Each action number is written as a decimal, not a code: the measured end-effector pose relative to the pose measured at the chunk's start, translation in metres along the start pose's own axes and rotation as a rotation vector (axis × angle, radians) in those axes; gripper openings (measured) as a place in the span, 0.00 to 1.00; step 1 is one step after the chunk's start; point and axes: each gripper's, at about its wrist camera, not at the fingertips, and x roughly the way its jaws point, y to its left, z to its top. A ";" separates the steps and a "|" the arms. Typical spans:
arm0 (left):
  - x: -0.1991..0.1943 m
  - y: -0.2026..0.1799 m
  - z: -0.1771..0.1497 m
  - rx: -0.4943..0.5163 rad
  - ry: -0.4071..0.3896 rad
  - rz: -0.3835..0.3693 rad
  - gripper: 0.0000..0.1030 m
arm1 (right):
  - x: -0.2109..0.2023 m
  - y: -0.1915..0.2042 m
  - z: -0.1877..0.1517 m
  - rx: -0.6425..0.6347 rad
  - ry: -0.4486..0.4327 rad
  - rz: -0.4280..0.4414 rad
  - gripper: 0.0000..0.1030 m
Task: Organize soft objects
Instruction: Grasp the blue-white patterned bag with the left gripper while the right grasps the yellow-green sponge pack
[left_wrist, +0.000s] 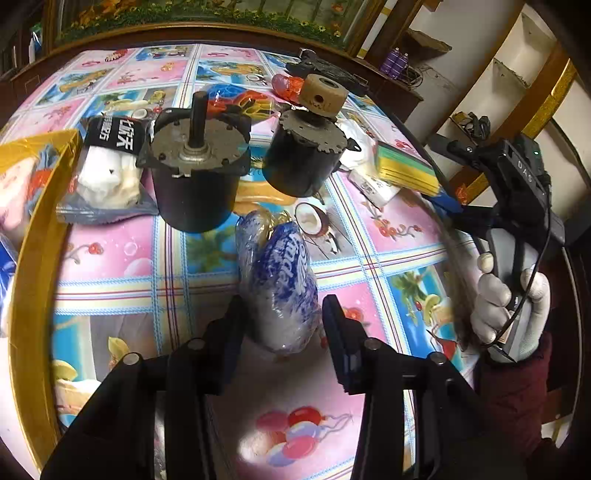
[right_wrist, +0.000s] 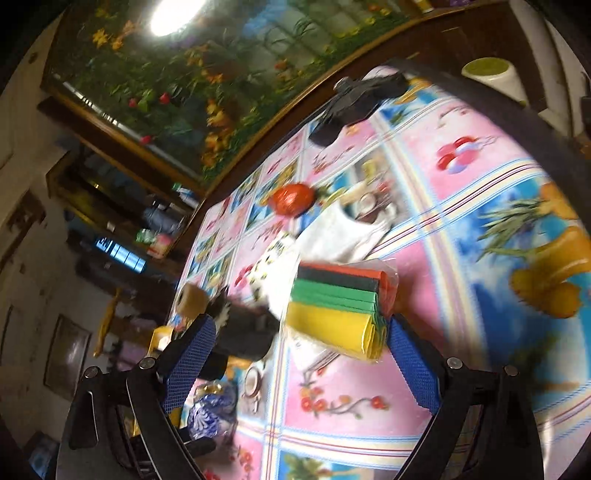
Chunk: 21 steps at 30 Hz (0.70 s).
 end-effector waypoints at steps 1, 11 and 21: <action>0.000 -0.002 0.000 0.010 -0.005 0.017 0.41 | -0.004 -0.003 0.002 0.012 -0.027 -0.025 0.92; -0.009 -0.012 -0.008 0.124 0.047 -0.007 0.41 | -0.030 -0.007 -0.009 0.060 -0.135 -0.206 0.92; 0.011 -0.007 0.011 0.034 -0.017 0.057 0.57 | 0.017 0.014 -0.008 -0.031 -0.010 -0.136 0.93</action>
